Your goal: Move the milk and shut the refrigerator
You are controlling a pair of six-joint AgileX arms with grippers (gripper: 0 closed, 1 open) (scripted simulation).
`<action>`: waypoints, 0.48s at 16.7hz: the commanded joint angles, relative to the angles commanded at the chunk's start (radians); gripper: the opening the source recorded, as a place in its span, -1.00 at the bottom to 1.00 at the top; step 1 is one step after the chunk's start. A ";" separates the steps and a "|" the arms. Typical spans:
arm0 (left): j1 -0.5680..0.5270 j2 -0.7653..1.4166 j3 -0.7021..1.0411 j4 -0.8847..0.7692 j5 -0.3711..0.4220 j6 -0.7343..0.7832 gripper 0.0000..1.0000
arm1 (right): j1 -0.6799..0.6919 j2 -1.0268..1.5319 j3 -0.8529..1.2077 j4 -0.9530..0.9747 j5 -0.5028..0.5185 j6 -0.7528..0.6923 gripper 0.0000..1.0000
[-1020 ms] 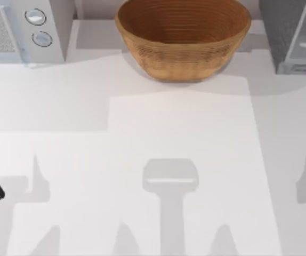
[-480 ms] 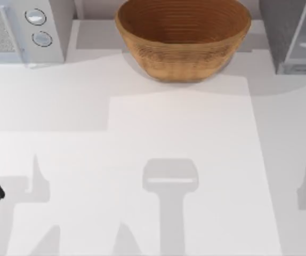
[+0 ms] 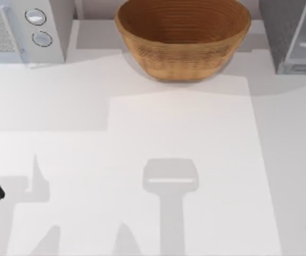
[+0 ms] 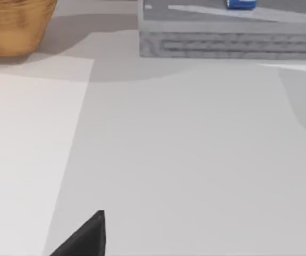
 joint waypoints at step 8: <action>0.000 0.000 0.000 0.000 0.000 0.000 1.00 | 0.000 -0.212 0.172 -0.412 0.003 -0.001 1.00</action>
